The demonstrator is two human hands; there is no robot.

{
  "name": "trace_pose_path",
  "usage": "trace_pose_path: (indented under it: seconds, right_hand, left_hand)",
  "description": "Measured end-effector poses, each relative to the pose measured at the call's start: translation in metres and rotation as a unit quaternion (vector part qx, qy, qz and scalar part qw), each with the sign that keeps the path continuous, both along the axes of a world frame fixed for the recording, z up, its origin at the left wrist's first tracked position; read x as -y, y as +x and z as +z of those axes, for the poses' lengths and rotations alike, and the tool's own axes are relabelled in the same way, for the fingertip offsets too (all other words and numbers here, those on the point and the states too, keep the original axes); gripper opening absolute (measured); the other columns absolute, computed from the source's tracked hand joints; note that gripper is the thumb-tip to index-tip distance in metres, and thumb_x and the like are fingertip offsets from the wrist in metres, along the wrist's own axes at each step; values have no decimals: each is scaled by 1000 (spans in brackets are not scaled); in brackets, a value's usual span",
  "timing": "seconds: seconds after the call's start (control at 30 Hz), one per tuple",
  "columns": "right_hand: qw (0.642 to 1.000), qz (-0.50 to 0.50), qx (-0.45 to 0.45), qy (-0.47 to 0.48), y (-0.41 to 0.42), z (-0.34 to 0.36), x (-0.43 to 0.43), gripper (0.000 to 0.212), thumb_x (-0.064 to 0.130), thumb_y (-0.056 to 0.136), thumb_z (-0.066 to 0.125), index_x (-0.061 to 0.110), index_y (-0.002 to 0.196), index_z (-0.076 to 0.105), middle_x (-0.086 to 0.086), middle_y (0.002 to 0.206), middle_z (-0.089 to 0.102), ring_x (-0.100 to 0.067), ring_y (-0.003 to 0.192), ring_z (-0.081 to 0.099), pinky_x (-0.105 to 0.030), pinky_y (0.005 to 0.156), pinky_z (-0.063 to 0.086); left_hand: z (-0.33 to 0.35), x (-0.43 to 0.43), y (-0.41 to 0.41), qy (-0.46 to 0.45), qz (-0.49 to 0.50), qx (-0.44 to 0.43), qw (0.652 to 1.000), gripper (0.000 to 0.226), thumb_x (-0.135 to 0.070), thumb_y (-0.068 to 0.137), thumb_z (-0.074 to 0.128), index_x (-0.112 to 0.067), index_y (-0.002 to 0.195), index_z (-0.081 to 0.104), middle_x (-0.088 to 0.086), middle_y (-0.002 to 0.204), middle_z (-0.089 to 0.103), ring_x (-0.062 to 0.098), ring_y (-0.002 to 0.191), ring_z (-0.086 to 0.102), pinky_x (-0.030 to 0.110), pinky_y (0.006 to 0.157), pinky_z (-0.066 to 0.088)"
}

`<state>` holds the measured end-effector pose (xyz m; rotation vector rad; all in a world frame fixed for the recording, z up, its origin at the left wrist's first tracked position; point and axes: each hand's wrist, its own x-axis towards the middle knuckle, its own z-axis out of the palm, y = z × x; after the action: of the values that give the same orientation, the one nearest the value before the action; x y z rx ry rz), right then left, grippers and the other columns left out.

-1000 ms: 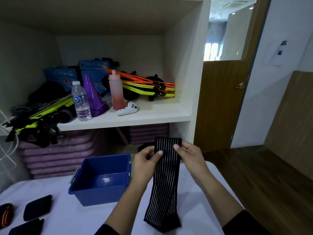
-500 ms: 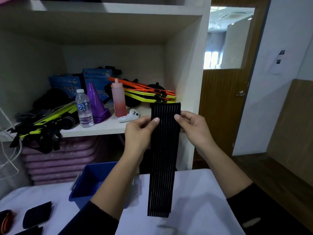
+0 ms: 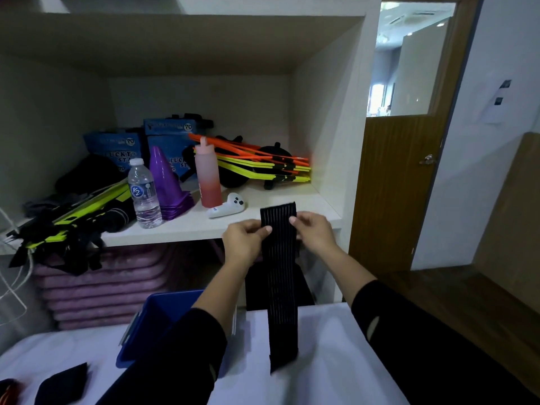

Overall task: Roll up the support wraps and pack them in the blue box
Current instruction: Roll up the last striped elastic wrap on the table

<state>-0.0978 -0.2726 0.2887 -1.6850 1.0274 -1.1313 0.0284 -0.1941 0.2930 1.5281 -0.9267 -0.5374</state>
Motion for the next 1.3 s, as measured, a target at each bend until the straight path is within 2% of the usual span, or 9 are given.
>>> trace_pose_path:
  seconds: [0.23,0.4,0.53,0.63,0.73,0.83,0.97,1.1,1.3]
  right_hand:
    - [999,23,33,-29,-2,2,15,20,13,91,57,3,106,66,-11,103,68,-24,96,65,-38,87,55]
    - [995,67,40,56,-23,-79,-13,24,8,91,55,-3,113,59,-13,104,63,-20,96,61,-20,74,56]
    - [986,120,-12,113,-49,-165,-50,18,9,91,57,-8,91,61,-11,84,58,-19,86,57,-40,87,53]
    - [974,151,-41,161,-70,-226,-89,13,5,88,61,10,78,67,-2,76,65,-11,77,61,-35,77,51]
    - [958,179,-77,212,-88,-274,-127,20,30,79,73,12,73,66,-1,73,60,-4,71,57,-24,72,45]
    - [940,203,-159,223,-105,-303,-159,19,17,85,67,2,73,63,-2,66,54,2,66,49,-16,67,38]
    - [897,272,-282,203,-127,-323,-189,7,19,81,66,15,78,70,-2,79,65,-2,80,56,-23,72,44]
    - [870,316,-330,186,-135,-323,-207,23,2,79,61,17,91,75,-2,96,71,-2,87,63,-16,82,49]
    - [869,333,-336,145,-133,-317,-202,51,-13,75,38,20,81,76,0,85,74,6,74,62,-16,81,51]
  left_hand:
    - [10,0,5,-52,-3,71,996,14,-15,81,71,-8,92,70,3,75,66,11,57,56,14,44,47]
    - [-69,-23,3,38,-18,94,995,14,-20,76,75,-10,83,69,-2,68,63,13,59,60,28,60,55]
    - [-147,-64,-5,138,-64,127,980,20,-20,74,76,-12,64,61,5,63,61,17,61,57,36,66,52]
    - [-206,-101,-12,227,-113,128,959,22,-20,71,77,-7,64,61,11,65,65,18,59,59,36,65,54]
    - [-247,-139,-24,302,-156,125,932,19,-17,66,78,-15,56,63,-5,52,59,6,51,53,27,60,50]
    - [-277,-173,-37,337,-199,152,908,39,-11,64,76,-35,41,57,-24,40,52,-10,45,51,9,54,40]
    - [-298,-210,-52,363,-267,201,870,13,-20,63,68,-31,68,75,-23,67,67,-9,63,56,1,57,33]
    - [-311,-235,-65,370,-284,192,864,20,-18,62,60,-18,75,74,-20,70,63,7,79,60,15,71,46]
    - [-312,-237,-65,373,-264,185,870,40,5,75,45,-18,88,75,-9,88,59,-10,78,54,5,77,40]
